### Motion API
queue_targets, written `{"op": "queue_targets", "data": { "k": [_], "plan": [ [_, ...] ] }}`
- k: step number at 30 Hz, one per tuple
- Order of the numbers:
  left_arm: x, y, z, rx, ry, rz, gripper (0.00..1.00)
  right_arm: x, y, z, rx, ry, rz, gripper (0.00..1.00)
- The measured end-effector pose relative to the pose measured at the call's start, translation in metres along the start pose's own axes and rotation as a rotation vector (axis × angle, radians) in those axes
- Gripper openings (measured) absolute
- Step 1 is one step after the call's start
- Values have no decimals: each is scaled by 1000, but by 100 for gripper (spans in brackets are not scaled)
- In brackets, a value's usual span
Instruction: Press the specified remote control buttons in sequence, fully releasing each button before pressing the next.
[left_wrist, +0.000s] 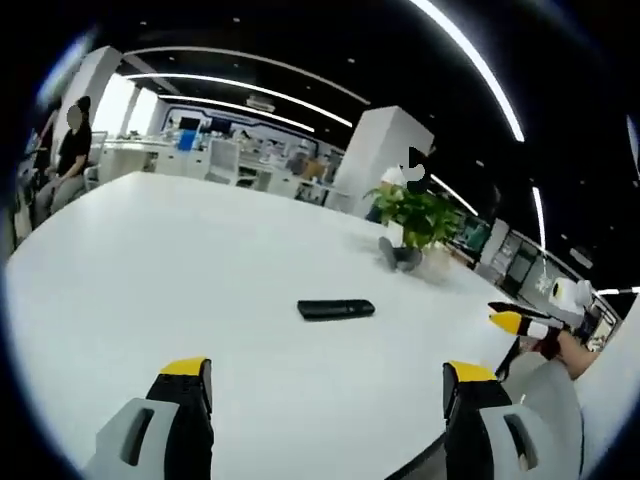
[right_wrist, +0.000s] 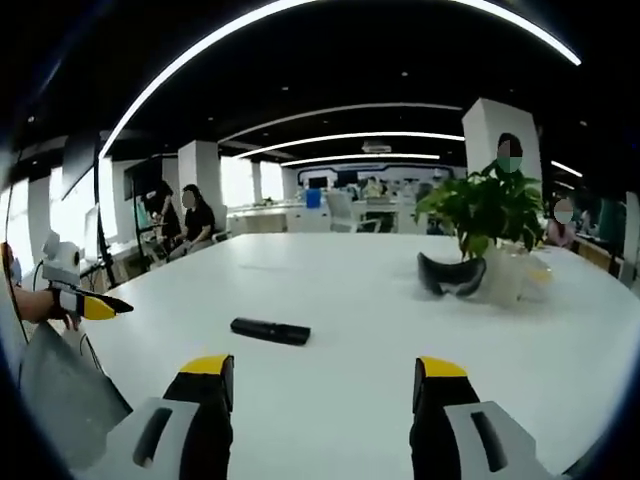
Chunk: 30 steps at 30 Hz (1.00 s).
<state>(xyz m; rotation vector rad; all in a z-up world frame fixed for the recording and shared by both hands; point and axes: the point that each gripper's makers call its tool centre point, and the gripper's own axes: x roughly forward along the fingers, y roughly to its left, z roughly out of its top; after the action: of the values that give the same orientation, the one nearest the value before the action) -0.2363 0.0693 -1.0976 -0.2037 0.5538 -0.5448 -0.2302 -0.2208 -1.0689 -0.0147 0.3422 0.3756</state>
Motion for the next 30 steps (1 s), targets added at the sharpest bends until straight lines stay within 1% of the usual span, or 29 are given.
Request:
{"op": "queue_targets", "data": {
  "k": [2, 3, 4, 5, 6, 7, 9, 10, 11, 13, 15, 16, 18, 19, 21, 22, 23, 28, 30],
  "plan": [
    [9, 1, -6, 30, 50, -12, 100, 0, 0, -3, -3, 20, 0, 69],
    [18, 3, -12, 57, 96, -25, 100, 0, -1, -4, -6, 24, -2, 68],
    [25, 2, -15, 51, 116, -38, 100, 0, -1, -5, -9, 27, -5, 68],
    [36, 0, -19, 30, 144, -64, 100, 0, -2, -6, -11, 32, -6, 67],
    [44, -3, -18, 13, 139, -83, 100, 0, -2, -6, -11, 34, -5, 66],
    [53, -7, -20, -7, 160, -109, 100, 0, -2, -8, -10, 41, -3, 66],
    [65, -10, -19, 6, 166, -120, 100, 1, -2, -10, -12, 51, 0, 65],
    [72, -11, -19, 32, 184, -126, 100, 1, -2, -11, -16, 58, -1, 65],
    [77, -11, -19, 60, 188, -131, 100, 1, -3, -12, -25, 67, -4, 64],
    [92, -11, -23, 112, 228, -143, 100, 0, -4, -15, -31, 78, -8, 63],
    [104, -4, -27, 174, 263, -127, 100, 0, -5, -15, -31, 83, -12, 62],
    [112, -1, -31, 226, 294, -131, 100, 0, -5, -16, -31, 84, -13, 62],
    [122, 1, -37, 260, 349, -139, 100, 0, -5, -16, -29, 85, -10, 61],
    [126, 0, -38, 269, 366, -149, 100, 0, -5, -17, -29, 91, -8, 60],
    [136, -2, -35, 282, 376, -168, 100, 1, -5, -21, -37, 112, -7, 59],
    [142, -2, -31, 311, 369, -176, 99, 1, -5, -22, -41, 116, -8, 58],
    [144, -3, -30, 325, 381, -181, 99, 0, -5, -23, -44, 122, -8, 58],
    [161, -6, -24, 430, 411, -214, 98, 0, -5, -24, -41, 126, -3, 56],
    [167, -6, -20, 455, 412, -220, 97, 0, -4, -24, -40, 126, 1, 55]
  ]
}}
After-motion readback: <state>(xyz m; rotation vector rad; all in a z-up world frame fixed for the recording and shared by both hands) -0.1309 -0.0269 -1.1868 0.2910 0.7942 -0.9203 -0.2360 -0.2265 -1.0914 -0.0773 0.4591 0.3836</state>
